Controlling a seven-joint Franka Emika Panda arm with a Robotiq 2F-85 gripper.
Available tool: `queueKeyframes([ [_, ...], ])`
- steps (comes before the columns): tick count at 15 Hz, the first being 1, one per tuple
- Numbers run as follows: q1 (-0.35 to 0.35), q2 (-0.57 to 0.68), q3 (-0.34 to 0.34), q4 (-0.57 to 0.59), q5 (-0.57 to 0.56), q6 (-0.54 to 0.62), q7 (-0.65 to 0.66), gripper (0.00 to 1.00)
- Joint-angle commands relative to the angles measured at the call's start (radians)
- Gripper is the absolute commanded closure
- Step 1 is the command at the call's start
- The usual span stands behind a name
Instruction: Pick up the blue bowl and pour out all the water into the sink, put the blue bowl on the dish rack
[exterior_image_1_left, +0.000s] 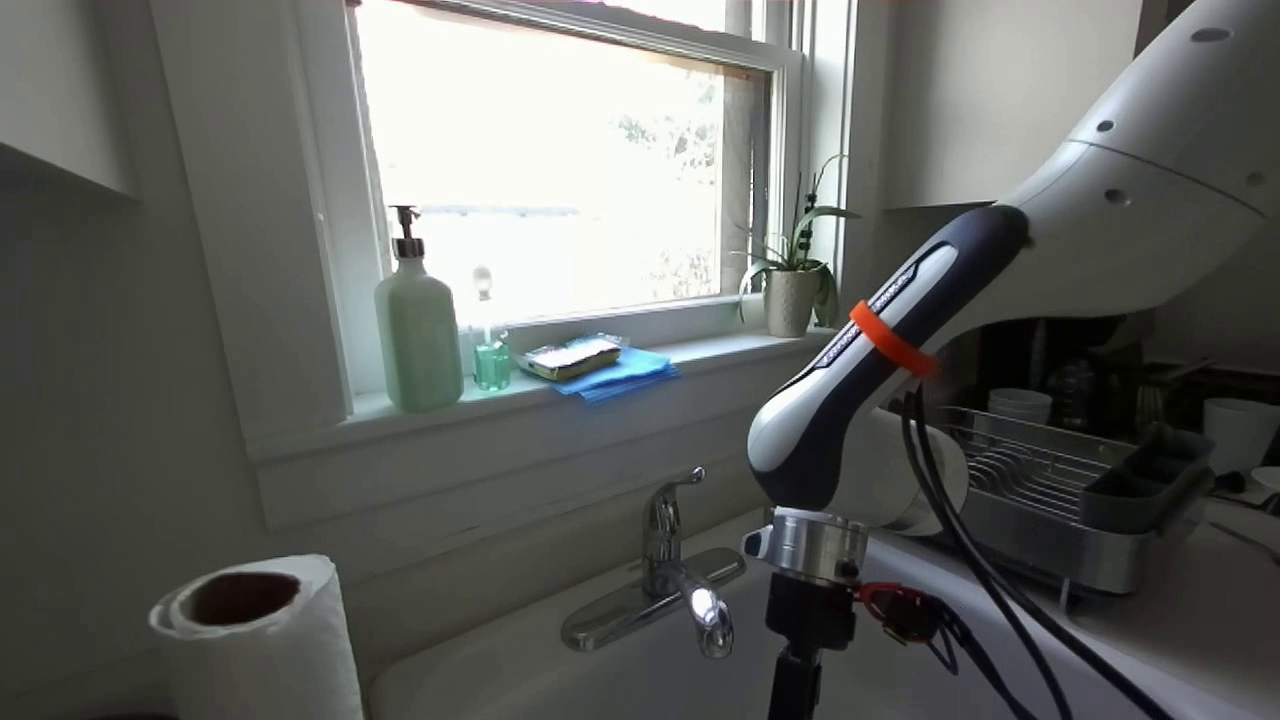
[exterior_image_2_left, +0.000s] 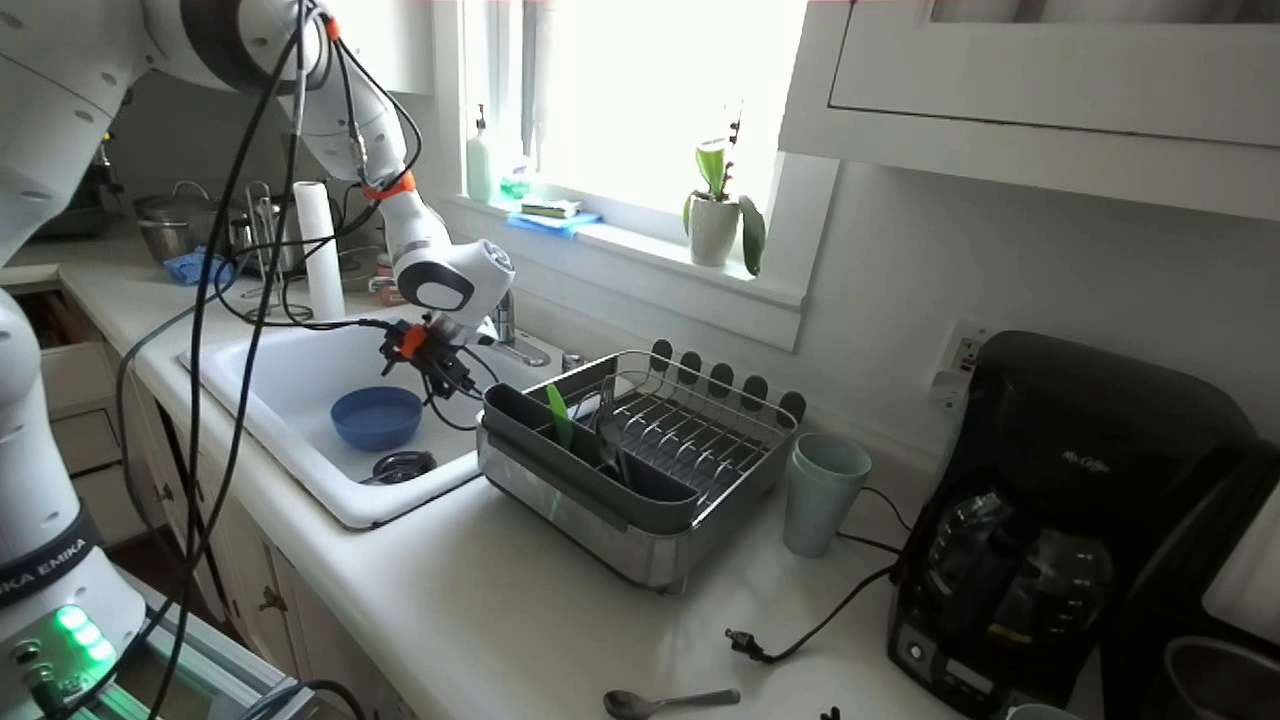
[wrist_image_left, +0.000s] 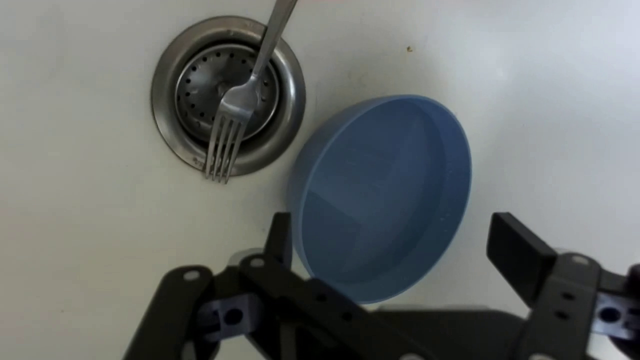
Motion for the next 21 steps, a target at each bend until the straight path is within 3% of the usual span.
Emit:
queueKeyframes([
  [1,-0.012,0.101,0.033,0.105,-0.032,0.007,0.002,0.0],
  [5,-0.01,0.176,0.041,0.175,-0.083,0.005,0.021,0.0],
  [9,-0.015,0.238,0.053,0.229,-0.134,-0.002,0.038,0.16],
  [11,-0.016,0.261,0.061,0.245,-0.16,0.0,0.045,0.38],
  [18,-0.027,0.309,0.075,0.291,-0.24,0.001,0.088,0.86],
  [21,-0.031,0.316,0.073,0.303,-0.267,0.003,0.113,1.0],
])
